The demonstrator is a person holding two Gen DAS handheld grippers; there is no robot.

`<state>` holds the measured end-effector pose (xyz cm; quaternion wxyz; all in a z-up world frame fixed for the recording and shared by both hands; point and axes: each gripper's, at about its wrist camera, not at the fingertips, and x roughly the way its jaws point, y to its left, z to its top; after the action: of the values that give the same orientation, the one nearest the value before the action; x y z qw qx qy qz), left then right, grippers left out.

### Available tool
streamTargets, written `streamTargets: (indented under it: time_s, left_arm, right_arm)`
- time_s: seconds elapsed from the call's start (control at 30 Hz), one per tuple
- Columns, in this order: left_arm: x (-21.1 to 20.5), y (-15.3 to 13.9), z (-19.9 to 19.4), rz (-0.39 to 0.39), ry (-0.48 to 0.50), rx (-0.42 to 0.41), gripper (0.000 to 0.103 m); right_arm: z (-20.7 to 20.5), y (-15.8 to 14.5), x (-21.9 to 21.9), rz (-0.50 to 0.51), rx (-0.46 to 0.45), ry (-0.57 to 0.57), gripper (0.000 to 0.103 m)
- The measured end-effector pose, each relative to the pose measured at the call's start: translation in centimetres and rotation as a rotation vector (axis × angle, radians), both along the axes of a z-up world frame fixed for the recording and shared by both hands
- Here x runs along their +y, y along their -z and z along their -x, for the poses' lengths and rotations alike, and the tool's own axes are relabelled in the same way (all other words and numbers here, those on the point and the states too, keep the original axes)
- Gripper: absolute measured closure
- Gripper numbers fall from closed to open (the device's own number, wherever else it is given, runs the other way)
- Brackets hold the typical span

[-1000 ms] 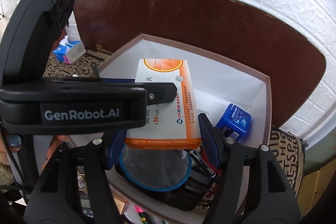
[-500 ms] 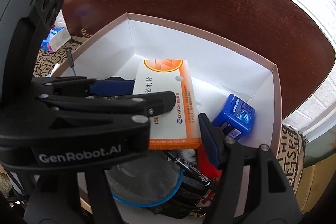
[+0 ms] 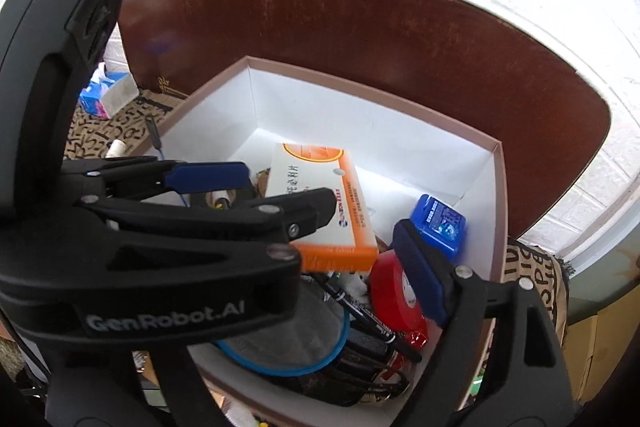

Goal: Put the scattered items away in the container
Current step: 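Open the right gripper to release the carton in the box, then withdraw the right tool from the box toward the steel wool scrubber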

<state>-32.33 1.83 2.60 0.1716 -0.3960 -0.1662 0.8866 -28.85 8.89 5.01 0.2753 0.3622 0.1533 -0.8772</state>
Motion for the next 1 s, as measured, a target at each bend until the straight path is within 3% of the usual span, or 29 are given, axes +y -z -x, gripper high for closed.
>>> streamTargets:
  time_s: [0.2, 0.67, 1.0]
  left_arm:
    - [0.0, -1.9, -2.1, 0.036, -0.013, 0.044, 0.019]
    - [1.1, -3.5, -6.4, 0.089, 0.004, 0.077, 0.019]
    - [0.2, -2.8, -13.3, 0.153, -0.024, 0.099, 0.019]
  right_arm:
    - [-1.8, -1.5, 0.9, 0.027, 0.020, 0.012, 0.017]
    - [-6.0, -3.3, 2.1, 0.064, 0.044, 0.010, 0.017]
    - [-12.2, -2.6, 4.8, 0.075, 0.051, -0.019, 0.016]
